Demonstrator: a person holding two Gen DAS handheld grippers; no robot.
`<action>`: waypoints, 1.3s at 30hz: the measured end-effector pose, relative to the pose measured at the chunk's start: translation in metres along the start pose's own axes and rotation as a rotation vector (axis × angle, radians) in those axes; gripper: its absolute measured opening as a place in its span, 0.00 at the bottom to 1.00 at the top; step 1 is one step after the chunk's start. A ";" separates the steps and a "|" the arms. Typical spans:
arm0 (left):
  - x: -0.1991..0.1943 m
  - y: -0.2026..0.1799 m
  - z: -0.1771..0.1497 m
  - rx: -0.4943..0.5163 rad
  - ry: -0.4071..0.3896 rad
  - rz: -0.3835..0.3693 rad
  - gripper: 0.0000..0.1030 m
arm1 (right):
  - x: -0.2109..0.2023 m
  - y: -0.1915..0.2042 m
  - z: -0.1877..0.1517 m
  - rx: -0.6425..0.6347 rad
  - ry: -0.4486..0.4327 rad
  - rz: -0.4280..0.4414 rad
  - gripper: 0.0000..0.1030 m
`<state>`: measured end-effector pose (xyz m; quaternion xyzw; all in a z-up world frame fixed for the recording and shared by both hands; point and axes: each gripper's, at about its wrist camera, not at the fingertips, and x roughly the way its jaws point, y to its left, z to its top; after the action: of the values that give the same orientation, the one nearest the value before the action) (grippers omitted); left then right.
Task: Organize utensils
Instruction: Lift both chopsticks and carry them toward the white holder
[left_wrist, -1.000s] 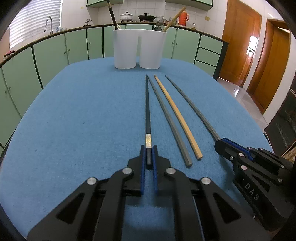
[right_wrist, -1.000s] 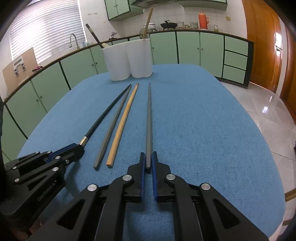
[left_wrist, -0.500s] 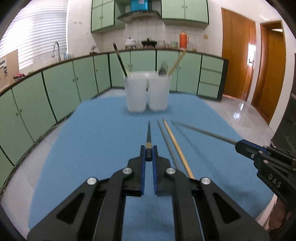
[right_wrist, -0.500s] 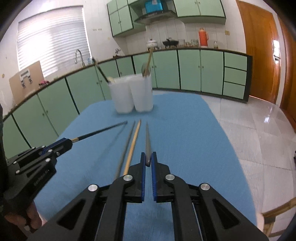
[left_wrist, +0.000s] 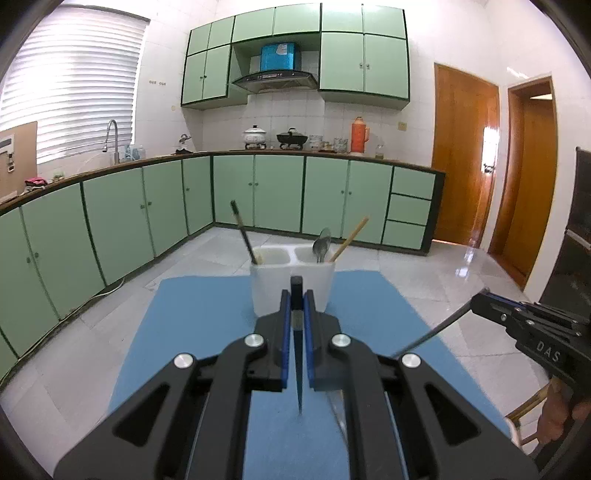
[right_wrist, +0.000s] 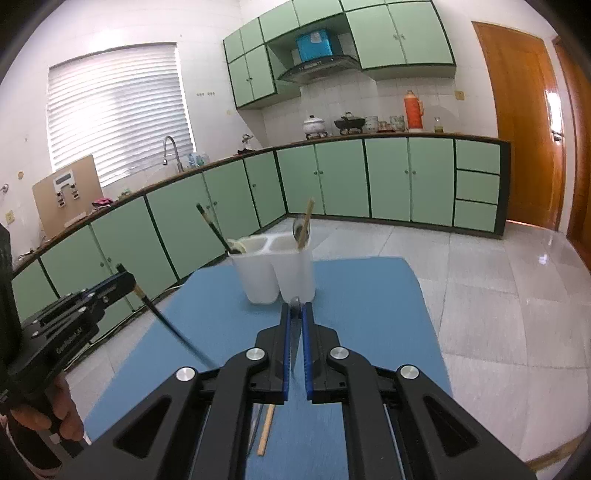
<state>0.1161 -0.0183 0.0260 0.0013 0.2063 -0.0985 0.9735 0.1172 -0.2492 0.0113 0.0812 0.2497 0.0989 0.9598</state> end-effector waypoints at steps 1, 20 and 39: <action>0.000 0.001 0.006 -0.009 -0.002 -0.015 0.06 | -0.001 0.001 0.007 -0.008 -0.003 0.005 0.06; 0.017 0.004 0.059 -0.001 -0.037 -0.068 0.06 | 0.014 0.011 0.064 -0.092 0.004 0.088 0.06; 0.076 0.031 0.155 -0.073 -0.198 -0.029 0.06 | 0.065 0.031 0.174 -0.132 -0.148 0.116 0.06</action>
<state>0.2521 -0.0095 0.1360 -0.0469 0.1127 -0.1046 0.9870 0.2542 -0.2226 0.1373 0.0392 0.1662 0.1645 0.9715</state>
